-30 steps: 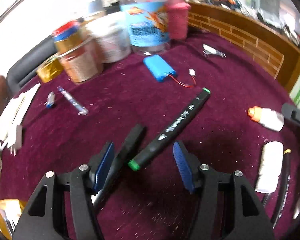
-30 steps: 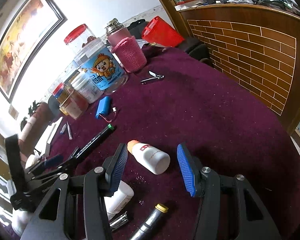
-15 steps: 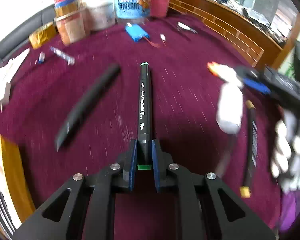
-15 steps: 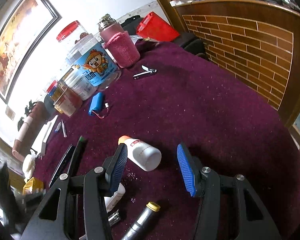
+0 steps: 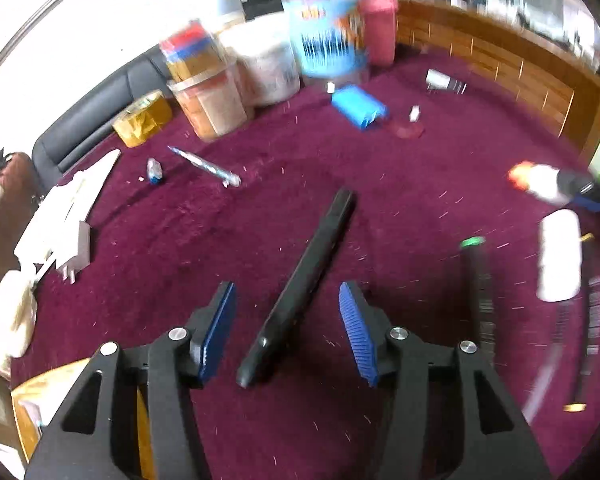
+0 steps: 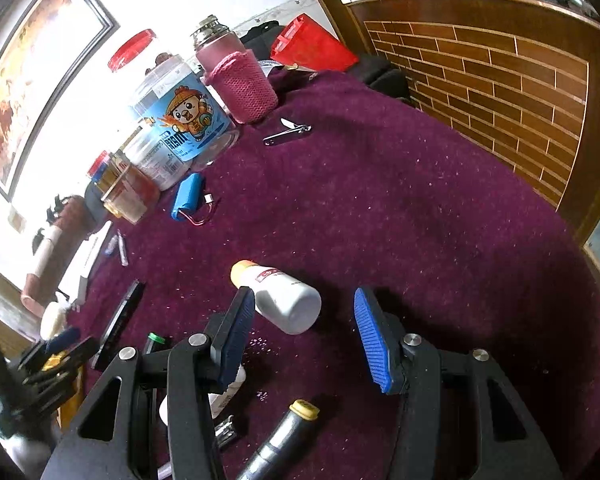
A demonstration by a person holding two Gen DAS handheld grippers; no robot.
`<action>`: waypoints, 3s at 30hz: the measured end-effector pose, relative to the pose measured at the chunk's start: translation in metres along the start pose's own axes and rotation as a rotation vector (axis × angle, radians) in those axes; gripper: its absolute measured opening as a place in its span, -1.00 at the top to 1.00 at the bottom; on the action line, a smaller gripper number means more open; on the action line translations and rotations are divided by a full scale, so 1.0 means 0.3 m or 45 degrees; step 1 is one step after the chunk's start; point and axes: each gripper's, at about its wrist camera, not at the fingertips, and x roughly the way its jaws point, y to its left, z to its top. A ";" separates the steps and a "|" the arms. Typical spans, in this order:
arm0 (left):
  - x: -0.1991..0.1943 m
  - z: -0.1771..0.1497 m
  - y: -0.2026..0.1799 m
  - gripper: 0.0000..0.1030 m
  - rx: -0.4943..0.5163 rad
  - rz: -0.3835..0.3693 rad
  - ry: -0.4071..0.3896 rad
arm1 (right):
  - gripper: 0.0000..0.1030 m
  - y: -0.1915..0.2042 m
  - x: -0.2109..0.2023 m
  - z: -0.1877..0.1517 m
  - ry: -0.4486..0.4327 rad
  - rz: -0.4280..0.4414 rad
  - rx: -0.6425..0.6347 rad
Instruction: Organize rigid objects
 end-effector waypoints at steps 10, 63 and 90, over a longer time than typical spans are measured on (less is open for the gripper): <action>0.036 -0.048 -0.056 0.76 -0.049 -0.109 0.116 | 0.09 0.012 0.005 0.001 0.000 -0.023 -0.035; -0.814 -0.943 0.626 0.76 -0.988 -0.411 -0.485 | 0.75 0.590 -0.039 -0.278 0.318 0.188 -0.421; -0.518 -0.885 0.831 0.75 -0.872 -0.247 -0.039 | 0.74 1.181 0.019 -0.801 0.809 0.692 -0.649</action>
